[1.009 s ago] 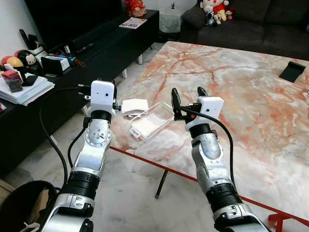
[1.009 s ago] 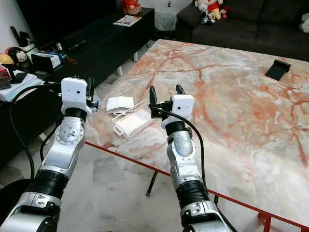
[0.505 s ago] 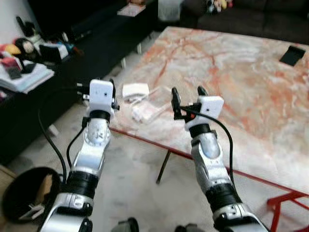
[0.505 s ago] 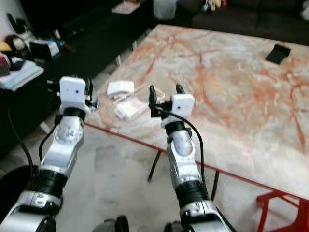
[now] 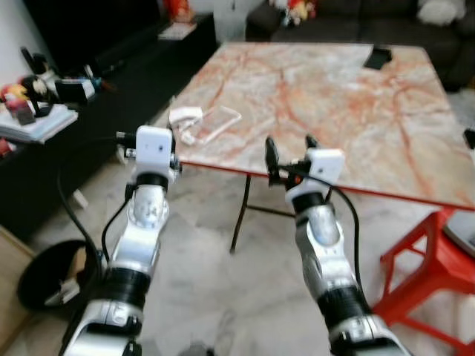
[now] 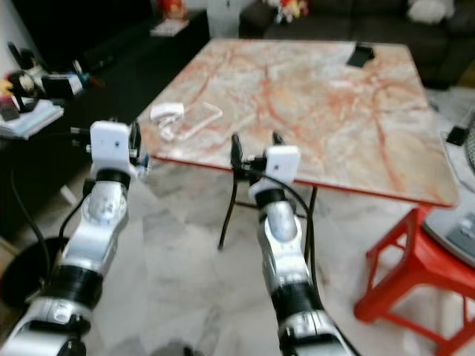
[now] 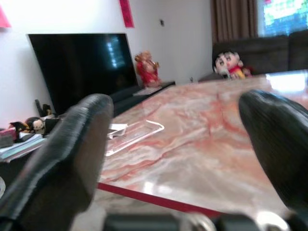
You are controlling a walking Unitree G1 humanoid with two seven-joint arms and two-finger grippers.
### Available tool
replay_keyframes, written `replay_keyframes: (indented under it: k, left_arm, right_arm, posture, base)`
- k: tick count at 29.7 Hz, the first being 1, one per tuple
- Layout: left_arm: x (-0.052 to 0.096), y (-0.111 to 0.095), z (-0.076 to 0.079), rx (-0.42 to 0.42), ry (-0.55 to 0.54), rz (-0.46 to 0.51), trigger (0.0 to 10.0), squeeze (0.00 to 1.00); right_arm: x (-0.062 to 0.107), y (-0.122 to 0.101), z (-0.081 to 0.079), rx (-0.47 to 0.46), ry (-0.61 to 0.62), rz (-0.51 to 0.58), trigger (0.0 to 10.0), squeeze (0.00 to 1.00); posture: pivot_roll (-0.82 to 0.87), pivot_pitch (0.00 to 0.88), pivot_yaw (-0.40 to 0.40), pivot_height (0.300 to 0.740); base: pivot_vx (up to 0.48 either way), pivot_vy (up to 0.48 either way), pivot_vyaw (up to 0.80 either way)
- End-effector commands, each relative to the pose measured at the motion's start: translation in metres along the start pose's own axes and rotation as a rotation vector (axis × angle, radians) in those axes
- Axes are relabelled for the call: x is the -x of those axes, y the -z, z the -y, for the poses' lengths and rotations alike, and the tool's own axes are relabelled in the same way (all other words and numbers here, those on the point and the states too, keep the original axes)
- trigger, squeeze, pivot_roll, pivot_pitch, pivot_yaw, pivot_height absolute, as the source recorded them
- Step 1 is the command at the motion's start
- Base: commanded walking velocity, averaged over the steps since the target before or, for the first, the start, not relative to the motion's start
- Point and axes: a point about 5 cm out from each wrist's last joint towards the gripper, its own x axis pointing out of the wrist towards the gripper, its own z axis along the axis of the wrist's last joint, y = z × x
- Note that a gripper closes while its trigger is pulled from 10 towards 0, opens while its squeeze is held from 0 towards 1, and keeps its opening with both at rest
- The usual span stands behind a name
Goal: Picking trash to rubbish bin
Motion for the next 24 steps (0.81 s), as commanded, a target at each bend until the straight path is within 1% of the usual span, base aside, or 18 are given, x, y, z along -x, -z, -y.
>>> replay_keyframes:
  k: [1,2,3,4,5,6,8,9,11,13,14,15,17,18,19,22,23,24]
  left_arm:
    - [-0.003,0.001,-0.007,-0.015,-0.019,-0.006,10.0,0.0]
    - [-0.003,0.003,-0.007,-0.013,-0.018,-0.021,10.0,0.0]
    - [-0.002,0.014,-0.009,0.0,-0.024,-0.084,10.0,0.0]
    - [0.0,0.021,-0.01,0.017,-0.03,-0.12,10.0,0.0]
    - [0.0,0.021,-0.01,0.017,-0.03,-0.12,10.0,0.0]
    - [0.005,0.039,-0.009,0.009,0.008,-0.208,10.0,0.0]
    - [0.013,0.056,-0.012,-0.005,0.019,-0.27,10.0,0.0]
    - [0.02,0.067,-0.014,-0.006,0.024,-0.319,10.0,0.0]
    - [0.026,0.078,-0.015,-0.02,0.035,-0.371,10.0,0.0]
    - [0.034,0.09,-0.019,-0.021,0.028,-0.421,10.0,0.0]
    - [0.04,0.099,-0.021,-0.024,0.036,-0.458,10.0,0.0]
    - [0.051,0.111,-0.022,-0.039,0.054,-0.517,10.0,0.0]
    - [0.068,0.129,-0.024,-0.042,0.072,-0.612,10.0,0.0]
    - [0.078,0.137,-0.025,-0.04,0.079,-0.665,10.0,0.0]
    - [0.09,0.147,-0.026,-0.041,0.087,-0.729,10.0,0.0]
    - [0.113,0.162,-0.027,-0.027,0.087,-0.837,10.0,0.0]
    - [0.125,0.169,-0.026,-0.053,0.106,-0.889,10.0,0.0]
    - [0.125,0.169,-0.026,-0.053,0.106,-0.889,10.0,0.0]
  right_arm:
    - [-0.003,0.0,-0.007,-0.011,-0.016,-0.002,10.0,0.0]
    - [-0.002,0.001,-0.007,-0.012,-0.016,-0.005,10.0,0.0]
    - [0.0,0.005,-0.004,-0.012,-0.008,-0.027,10.0,0.0]
    - [0.002,0.009,-0.002,-0.013,-0.001,-0.044,10.0,0.0]
    - [0.002,0.009,-0.002,-0.013,-0.001,-0.044,10.0,0.0]
    - [0.008,0.019,0.002,-0.013,0.009,-0.086,10.0,0.0]
    - [0.016,0.033,0.008,-0.033,0.035,-0.151,10.0,0.0]
    - [0.024,0.043,0.014,-0.05,0.061,-0.202,10.0,0.0]
    - [0.031,0.052,0.02,-0.059,0.088,-0.249,10.0,0.0]
    - [0.044,0.067,0.028,-0.084,0.127,-0.327,10.0,0.0]
    - [0.053,0.075,0.034,-0.092,0.155,-0.372,10.0,0.0]
    - [0.069,0.088,0.043,-0.109,0.196,-0.443,10.0,0.0]
    - [0.093,0.105,0.051,-0.086,0.222,-0.558,10.0,0.0]
    - [0.106,0.113,0.054,-0.082,0.233,-0.619,10.0,0.0]
    - [0.123,0.123,0.057,-0.077,0.246,-0.695,10.0,0.0]
    - [0.154,0.137,0.061,-0.069,0.276,-0.816,10.0,0.0]
    - [0.171,0.143,0.062,-0.074,0.293,-0.883,10.0,0.0]
    - [0.171,0.143,0.062,-0.074,0.293,-0.883,10.0,0.0]
  posture:
    - [-0.09,0.066,0.023,0.74]
    - [-0.09,0.066,0.023,0.74]
    - [-0.09,0.066,0.021,0.74]
    - [-0.09,0.067,0.019,0.74]
    - [-0.09,0.067,0.019,0.74]
    - [-0.09,0.069,0.018,0.74]
    - [-0.09,0.069,0.018,0.74]
    - [-0.09,0.07,0.017,0.74]
    - [-0.09,0.07,0.016,0.74]
    - [-0.09,0.07,0.016,0.74]
    - [-0.09,0.07,0.014,0.74]
    - [-0.09,0.07,0.014,0.74]
    - [-0.09,0.07,0.014,0.74]
    - [-0.09,0.07,0.014,0.74]
    - [-0.09,0.07,0.014,0.74]
    - [-0.1,0.065,0.014,0.74]
    - [-0.1,0.063,0.013,0.74]
    - [-0.1,0.063,0.013,0.74]
  base:
    - [0.0,0.0,0.0]
    - [0.0,0.0,0.0]
    - [0.0,0.0,0.0]
    - [0.0,0.0,0.0]
    - [0.0,0.0,0.0]
    - [0.0,0.0,0.0]
    - [0.0,0.0,0.0]
    - [0.0,0.0,0.0]
    - [0.0,0.0,0.0]
    - [0.0,0.0,0.0]
    - [0.0,0.0,0.0]
    - [0.0,0.0,0.0]
    - [0.0,0.0,0.0]
    - [0.0,0.0,0.0]
    - [0.0,0.0,0.0]
    - [0.0,0.0,0.0]
    - [0.0,0.0,0.43]
    - [0.0,0.0,0.43]
